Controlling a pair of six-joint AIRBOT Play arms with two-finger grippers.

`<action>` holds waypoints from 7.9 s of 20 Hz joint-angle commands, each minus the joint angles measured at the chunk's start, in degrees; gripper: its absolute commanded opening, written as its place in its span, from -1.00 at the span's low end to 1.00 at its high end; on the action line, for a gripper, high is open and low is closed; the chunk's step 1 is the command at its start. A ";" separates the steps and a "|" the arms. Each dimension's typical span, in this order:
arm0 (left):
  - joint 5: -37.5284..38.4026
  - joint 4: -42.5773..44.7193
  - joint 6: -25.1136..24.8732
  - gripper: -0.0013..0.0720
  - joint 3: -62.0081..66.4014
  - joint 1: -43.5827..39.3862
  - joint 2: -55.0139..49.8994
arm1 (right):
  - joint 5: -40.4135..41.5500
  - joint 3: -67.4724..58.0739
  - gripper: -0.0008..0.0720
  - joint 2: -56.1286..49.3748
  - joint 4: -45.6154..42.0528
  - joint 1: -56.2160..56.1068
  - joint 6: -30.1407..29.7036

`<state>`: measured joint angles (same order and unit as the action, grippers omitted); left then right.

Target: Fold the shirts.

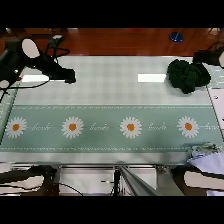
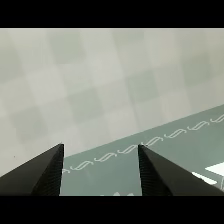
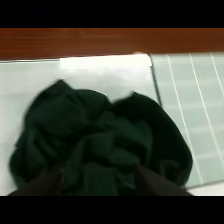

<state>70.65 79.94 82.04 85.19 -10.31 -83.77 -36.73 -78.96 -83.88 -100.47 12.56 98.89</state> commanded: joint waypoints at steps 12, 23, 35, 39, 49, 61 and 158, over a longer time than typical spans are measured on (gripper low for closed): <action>4.20 -3.28 -0.55 0.52 2.36 -0.81 0.07 | 0.39 -0.57 0.41 -19.71 39.08 6.23 -15.56; 8.11 -7.17 -0.52 0.52 4.20 -0.79 6.82 | -10.49 -12.46 -0.90 1.20 41.38 4.35 -22.91; 8.17 -7.96 -0.31 0.52 11.23 -0.79 36.54 | -15.43 -22.88 -0.90 31.32 57.24 3.30 -22.88; 8.20 -7.96 0.39 0.52 11.21 -0.79 43.10 | -16.63 -22.88 -0.90 34.93 71.25 3.30 -22.62; 12.00 -7.96 1.25 0.52 10.58 -0.79 44.37 | -40.22 -22.80 -0.90 31.74 69.79 3.28 -19.39; 13.22 -6.62 1.20 0.52 1.73 -0.79 44.37 | -36.63 -6.34 -0.90 16.96 39.26 -36.92 -19.37; 8.11 4.13 0.20 -0.91 14.12 5.42 50.40 | -26.86 -8.96 -0.90 46.01 63.84 -2.67 -17.90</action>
<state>78.81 79.94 81.08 98.50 -5.17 -37.47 -60.82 -82.30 -38.63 -36.60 9.80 75.92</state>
